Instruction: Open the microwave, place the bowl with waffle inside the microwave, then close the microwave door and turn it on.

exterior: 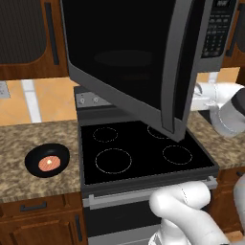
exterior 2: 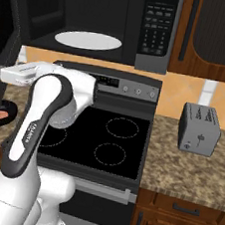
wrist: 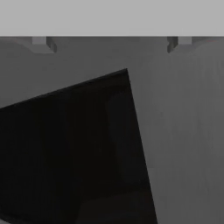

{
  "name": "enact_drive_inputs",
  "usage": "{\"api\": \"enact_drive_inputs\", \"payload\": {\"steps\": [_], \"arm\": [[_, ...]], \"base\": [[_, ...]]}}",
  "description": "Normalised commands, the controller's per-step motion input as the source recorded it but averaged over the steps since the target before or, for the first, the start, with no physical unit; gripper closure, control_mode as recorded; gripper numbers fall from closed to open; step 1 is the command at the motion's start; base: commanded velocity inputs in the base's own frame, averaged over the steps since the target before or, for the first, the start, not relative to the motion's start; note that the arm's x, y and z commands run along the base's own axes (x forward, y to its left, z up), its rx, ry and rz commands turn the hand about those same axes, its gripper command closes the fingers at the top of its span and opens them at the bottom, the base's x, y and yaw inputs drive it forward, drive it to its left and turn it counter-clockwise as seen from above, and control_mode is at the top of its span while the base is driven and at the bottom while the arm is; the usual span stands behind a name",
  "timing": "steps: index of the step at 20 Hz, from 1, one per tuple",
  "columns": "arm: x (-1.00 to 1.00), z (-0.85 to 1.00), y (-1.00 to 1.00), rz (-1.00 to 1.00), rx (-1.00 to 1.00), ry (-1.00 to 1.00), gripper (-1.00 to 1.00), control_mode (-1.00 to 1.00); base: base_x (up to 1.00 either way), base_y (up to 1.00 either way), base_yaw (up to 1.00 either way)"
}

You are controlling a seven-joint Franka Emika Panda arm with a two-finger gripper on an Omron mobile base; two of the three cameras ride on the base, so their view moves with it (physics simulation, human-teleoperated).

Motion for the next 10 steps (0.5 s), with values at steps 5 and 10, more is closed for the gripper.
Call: {"api": "enact_drive_inputs", "payload": {"steps": [5,10], "arm": [[-0.74,0.14,0.96,0.22,-0.11,-0.01,-1.0,-1.0],[-0.64,0.03,0.93,0.14,-0.11,-0.03,-1.0,-1.0]], "base": [[0.0,0.0,0.0],[0.0,0.0,0.0]]}}
